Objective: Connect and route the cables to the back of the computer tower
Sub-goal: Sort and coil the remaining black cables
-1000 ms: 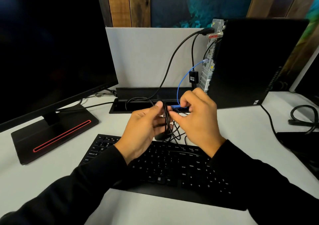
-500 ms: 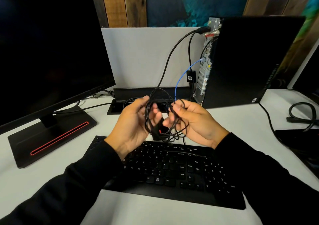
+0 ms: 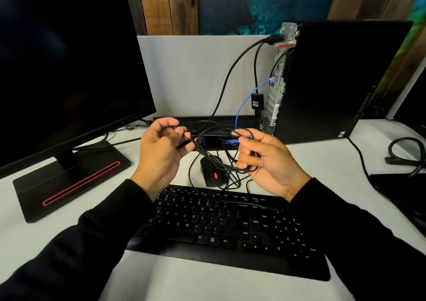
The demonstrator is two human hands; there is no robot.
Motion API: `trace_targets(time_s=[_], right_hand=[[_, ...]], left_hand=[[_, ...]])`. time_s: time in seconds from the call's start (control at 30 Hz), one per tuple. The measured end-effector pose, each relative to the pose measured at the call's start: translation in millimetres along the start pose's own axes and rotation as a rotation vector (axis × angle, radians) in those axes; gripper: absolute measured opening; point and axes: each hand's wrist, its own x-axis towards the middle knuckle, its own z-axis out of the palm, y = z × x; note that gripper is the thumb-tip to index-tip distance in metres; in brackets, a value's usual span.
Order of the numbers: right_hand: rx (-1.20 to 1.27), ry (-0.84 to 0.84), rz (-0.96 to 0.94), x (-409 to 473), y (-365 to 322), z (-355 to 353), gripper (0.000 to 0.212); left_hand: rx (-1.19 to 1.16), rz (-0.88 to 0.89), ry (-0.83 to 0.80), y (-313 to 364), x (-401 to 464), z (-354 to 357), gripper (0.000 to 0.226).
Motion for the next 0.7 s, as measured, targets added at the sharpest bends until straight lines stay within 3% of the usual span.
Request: trace_targets(time_s=[0.07, 0.13, 0.17, 0.23, 0.3, 0.37, 0.5, 0.6, 0.7], right_hand=[[0.041, 0.043, 0.005, 2.0, 3.5, -0.5, 0.019], [0.052, 0.06, 0.003, 4.0, 6.2, -1.2, 0.02], [0.038, 0.074, -0.009, 5.1, 6.1, -1.6, 0.019], [-0.018, 0.113, -0.046, 5.2, 1.7, -4.7, 0.016], [-0.098, 0.144, -0.077, 4.2, -3.3, -9.1, 0.009], [-0.154, 0.155, -0.072, 5.2, -5.2, -14.0, 0.009], [-0.412, 0.089, -0.049, 6.2, -4.1, -20.0, 0.014], [-0.894, 0.08, -0.095, 4.2, -1.3, -24.7, 0.015], [-0.919, 0.014, -0.092, 3.7, 0.9, -33.2, 0.033]], left_hand=[[-0.06, -0.1, -0.013, -5.0, 2.1, 9.8, 0.03], [-0.016, -0.207, -0.056, -7.6, 3.2, 22.6, 0.02], [0.081, -0.258, -0.135, -5.3, 3.1, 28.5, 0.011], [0.412, -0.321, -0.404, 0.2, 5.2, 34.8, 0.028], [0.767, -0.328, -0.71, 7.7, 4.6, 36.6, 0.029], [0.877, -0.304, -0.73, 11.6, 9.0, 38.6, 0.028], [0.38, -0.37, -0.427, 1.2, 5.3, 43.5, 0.049], [-0.042, -0.461, -0.195, -11.4, -6.3, 43.4, 0.037], [-0.27, -0.489, -0.158, -10.4, -10.4, 35.7, 0.027]])
